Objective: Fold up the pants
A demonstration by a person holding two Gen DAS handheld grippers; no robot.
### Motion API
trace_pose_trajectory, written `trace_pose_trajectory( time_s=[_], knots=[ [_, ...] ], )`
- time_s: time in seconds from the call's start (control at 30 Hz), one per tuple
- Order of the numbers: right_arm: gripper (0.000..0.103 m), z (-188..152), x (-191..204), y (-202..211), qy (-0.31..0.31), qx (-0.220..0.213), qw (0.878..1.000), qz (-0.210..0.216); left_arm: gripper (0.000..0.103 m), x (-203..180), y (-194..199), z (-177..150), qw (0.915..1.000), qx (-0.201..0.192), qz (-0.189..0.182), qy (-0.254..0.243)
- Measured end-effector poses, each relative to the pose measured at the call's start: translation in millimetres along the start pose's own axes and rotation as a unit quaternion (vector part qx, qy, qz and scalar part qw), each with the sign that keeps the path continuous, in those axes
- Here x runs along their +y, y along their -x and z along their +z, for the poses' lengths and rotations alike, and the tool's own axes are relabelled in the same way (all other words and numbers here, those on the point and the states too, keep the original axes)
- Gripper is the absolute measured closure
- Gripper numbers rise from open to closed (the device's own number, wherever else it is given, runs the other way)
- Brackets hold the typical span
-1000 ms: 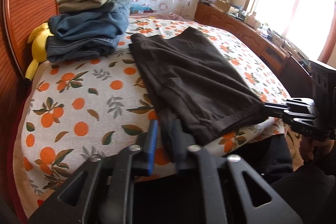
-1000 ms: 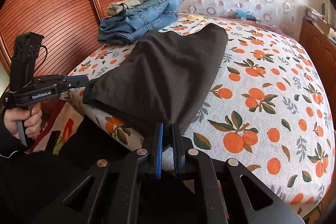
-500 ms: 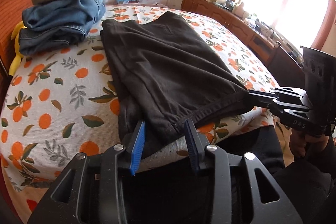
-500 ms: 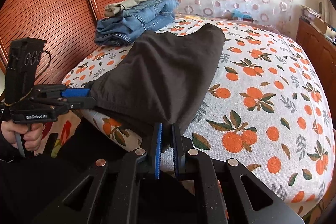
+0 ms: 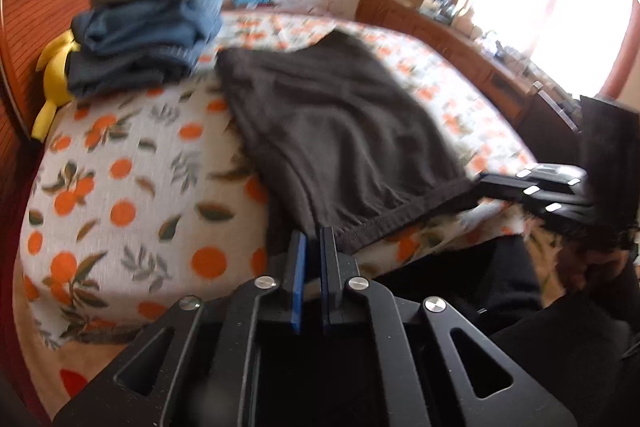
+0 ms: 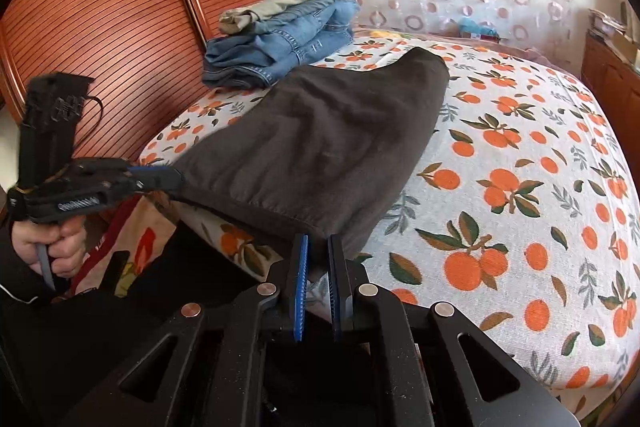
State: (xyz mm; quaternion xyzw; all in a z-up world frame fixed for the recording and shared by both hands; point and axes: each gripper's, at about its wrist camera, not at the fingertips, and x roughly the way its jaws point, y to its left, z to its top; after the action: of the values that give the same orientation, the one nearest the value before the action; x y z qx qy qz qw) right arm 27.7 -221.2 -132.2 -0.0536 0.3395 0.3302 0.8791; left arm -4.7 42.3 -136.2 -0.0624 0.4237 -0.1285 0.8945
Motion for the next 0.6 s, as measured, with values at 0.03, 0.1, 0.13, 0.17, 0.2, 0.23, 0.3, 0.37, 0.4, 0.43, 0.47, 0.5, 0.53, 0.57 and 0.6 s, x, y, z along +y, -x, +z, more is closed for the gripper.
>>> trace_pose_trajectory(
  time_s=[0.03, 0.1, 0.13, 0.17, 0.2, 0.23, 0.3, 0.37, 0.4, 0.43, 0.47, 0.5, 0.53, 0.57, 0.6],
  knots=[
    [0.095, 0, 1, 1, 0.002, -0.002, 1.000, -0.001, 0.097, 3, -2, -1, 1.0000, 0.001, -0.003, 0.007],
    [0.092, 1, 0, 5, 0.003, -0.006, 1.000, -0.003, 0.094, 7, 1, -2, 0.9998, -0.005, -0.010, 0.016],
    [0.091, 2, 1, 7, 0.004, -0.009, 1.000, -0.005, 0.094, 7, 3, -1, 0.9998, -0.009, -0.007, 0.016],
    [0.091, 2, 1, 9, 0.005, -0.013, 1.000, -0.007, 0.094, 7, 5, 0, 0.9998, -0.013, -0.003, 0.014],
    [0.091, 3, 1, 12, 0.006, -0.016, 1.000, -0.011, 0.094, 7, 7, 1, 0.9998, -0.017, 0.000, 0.013],
    [0.091, 3, 1, 14, 0.006, -0.021, 1.000, -0.013, 0.094, 7, 10, 2, 0.9997, -0.021, 0.002, 0.012],
    [0.089, 6, 0, 14, 0.003, -0.028, 0.999, -0.019, 0.084, 10, 14, 4, 0.9994, -0.030, 0.005, 0.015],
    [0.084, 9, -1, 9, -0.004, -0.028, 0.999, -0.031, 0.071, 13, 18, 6, 0.9989, -0.041, 0.004, 0.022],
    [0.082, 10, -3, 6, -0.010, -0.028, 0.999, -0.038, 0.064, 14, 19, 8, 0.9986, -0.046, 0.002, 0.026],
    [0.079, 12, -4, 2, -0.017, -0.029, 0.998, -0.044, 0.062, 16, 20, 9, 0.9982, -0.052, 0.001, 0.030],
    [0.078, 13, -4, -3, -0.021, -0.029, 0.998, -0.047, 0.058, 17, 20, 11, 0.9980, -0.054, 0.000, 0.032],
    [0.075, 15, -3, -7, -0.024, -0.029, 0.998, -0.050, 0.057, 18, 19, 13, 0.9978, -0.056, 0.001, 0.035],
    [0.073, 16, -2, -10, -0.025, -0.028, 0.998, -0.051, 0.057, 18, 18, 13, 0.9979, -0.055, 0.001, 0.035],
    [0.072, 16, -1, -13, -0.026, -0.027, 0.998, -0.050, 0.057, 17, 17, 14, 0.9980, -0.054, 0.002, 0.034],
    [0.070, 16, -1, -16, -0.027, -0.025, 0.998, -0.050, 0.057, 16, 14, 14, 0.9982, -0.051, 0.004, 0.032]
  ],
)
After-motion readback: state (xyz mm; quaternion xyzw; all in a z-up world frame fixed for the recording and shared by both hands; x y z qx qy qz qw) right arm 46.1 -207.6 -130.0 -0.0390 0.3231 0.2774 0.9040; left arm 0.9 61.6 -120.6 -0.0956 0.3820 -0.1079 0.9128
